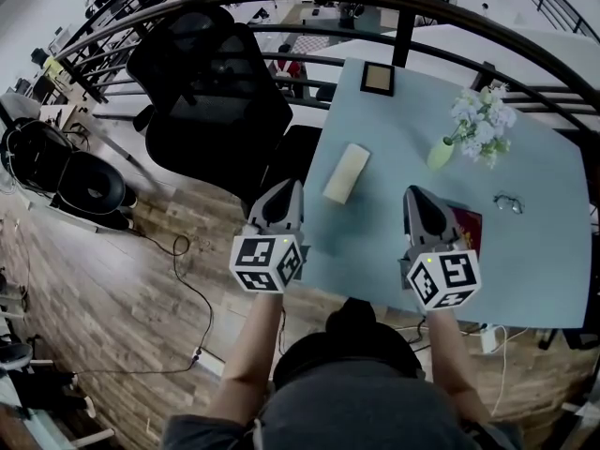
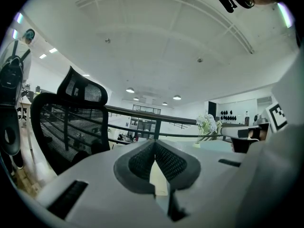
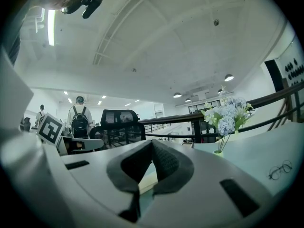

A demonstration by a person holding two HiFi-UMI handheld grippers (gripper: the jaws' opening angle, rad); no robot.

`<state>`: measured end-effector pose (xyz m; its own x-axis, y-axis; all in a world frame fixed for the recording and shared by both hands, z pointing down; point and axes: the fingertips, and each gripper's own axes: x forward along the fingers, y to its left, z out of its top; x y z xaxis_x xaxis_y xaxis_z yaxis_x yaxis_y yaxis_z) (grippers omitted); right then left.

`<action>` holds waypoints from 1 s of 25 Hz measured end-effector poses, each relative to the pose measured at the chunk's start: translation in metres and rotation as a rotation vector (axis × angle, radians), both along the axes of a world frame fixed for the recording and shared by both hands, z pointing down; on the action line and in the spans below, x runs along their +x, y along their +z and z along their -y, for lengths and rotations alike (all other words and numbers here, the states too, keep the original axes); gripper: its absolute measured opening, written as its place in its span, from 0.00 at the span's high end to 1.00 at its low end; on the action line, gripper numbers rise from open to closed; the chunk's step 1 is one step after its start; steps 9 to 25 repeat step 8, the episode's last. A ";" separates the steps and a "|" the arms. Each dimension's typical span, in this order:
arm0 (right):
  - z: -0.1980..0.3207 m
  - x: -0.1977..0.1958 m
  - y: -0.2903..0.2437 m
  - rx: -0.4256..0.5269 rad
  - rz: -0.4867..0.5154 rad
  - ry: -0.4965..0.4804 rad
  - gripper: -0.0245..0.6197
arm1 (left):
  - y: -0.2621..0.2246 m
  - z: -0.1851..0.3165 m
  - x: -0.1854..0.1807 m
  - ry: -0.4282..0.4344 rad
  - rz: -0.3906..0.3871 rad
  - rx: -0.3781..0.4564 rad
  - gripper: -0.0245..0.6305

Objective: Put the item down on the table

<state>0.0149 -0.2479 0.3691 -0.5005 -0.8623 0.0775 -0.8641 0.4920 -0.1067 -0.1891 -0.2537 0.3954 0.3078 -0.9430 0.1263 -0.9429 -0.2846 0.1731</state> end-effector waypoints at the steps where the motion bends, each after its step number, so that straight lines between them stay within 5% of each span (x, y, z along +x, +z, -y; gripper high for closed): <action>1: 0.001 0.000 0.001 0.000 0.001 -0.001 0.96 | 0.001 0.001 0.000 -0.001 0.004 -0.001 0.95; 8: 0.018 0.005 0.008 -0.001 0.002 -0.008 0.96 | 0.010 0.019 0.013 0.008 0.074 -0.002 0.95; 25: 0.018 0.005 0.008 -0.001 0.002 -0.008 0.96 | 0.010 0.019 0.013 0.008 0.074 -0.002 0.95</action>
